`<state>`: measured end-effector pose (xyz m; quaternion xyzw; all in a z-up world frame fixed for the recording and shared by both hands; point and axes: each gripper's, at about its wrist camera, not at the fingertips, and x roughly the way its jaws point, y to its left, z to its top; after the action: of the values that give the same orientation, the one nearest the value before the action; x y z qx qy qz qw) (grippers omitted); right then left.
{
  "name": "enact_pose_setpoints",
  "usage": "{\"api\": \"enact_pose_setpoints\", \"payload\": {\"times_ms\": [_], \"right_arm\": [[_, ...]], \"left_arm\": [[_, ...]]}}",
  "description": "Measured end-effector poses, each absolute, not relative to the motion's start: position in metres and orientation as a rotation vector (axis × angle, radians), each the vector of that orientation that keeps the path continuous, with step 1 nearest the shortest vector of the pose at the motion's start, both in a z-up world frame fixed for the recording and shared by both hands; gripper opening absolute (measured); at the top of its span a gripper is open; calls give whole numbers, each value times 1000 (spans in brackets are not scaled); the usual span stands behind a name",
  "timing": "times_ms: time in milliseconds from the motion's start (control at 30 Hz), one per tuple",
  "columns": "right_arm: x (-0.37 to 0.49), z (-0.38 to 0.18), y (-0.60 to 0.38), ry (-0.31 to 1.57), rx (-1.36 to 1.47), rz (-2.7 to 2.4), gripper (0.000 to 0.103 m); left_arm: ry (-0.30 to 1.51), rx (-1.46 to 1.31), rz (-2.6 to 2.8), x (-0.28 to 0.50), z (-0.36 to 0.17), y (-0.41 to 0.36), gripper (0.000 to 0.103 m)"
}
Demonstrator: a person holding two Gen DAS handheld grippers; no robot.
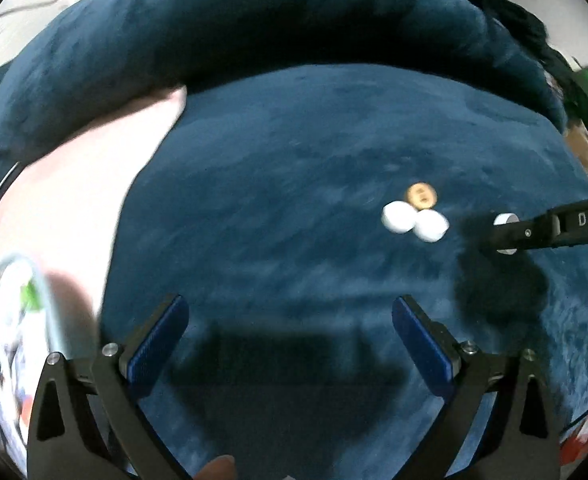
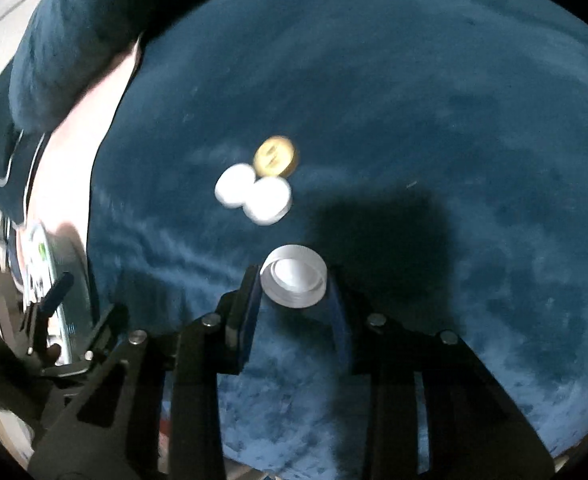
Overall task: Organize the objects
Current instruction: 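Grasp a white cap with the right tool while the left tool grasps another white cap, then carry both white caps over the grey basket and open both tools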
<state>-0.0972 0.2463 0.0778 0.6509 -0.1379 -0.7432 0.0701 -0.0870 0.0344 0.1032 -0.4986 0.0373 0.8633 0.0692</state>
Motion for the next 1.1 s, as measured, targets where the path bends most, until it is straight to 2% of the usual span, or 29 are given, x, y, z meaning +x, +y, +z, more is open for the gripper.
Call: {"api": "enact_pose_setpoints", "payload": {"times_ms": [100, 233, 567, 667, 700, 733, 800, 967, 1100], "right_arm": [[-104, 77, 261, -500, 1965, -2251, 34], [-107, 71, 262, -507, 1989, -2267, 34], [-117, 62, 257, -454, 2025, -2239, 34], [-119, 57, 258, -460, 2046, -2232, 34], [-120, 55, 258, -460, 2052, -2229, 34], [-120, 53, 257, -459, 2058, -2226, 34], [-118, 49, 256, -455, 2070, -2214, 34], [-118, 41, 253, -451, 2092, -2175, 34], [-117, 58, 252, -488, 2023, -2196, 34]], "left_arm": [[185, -1456, 2583, -106, 95, 57, 101], [284, -1465, 2559, -130, 72, 80, 97], [308, -1452, 2486, -158, 46, 105, 95], [256, -1429, 2456, -164, 43, 107, 81], [233, -1422, 2438, -164, 43, 107, 63], [211, -1417, 2419, -163, 43, 107, 40], [209, -1396, 2416, -159, 45, 105, 30], [153, -1411, 2428, -149, 55, 92, 30], [128, -1419, 2472, -135, 68, 75, 30]]}}
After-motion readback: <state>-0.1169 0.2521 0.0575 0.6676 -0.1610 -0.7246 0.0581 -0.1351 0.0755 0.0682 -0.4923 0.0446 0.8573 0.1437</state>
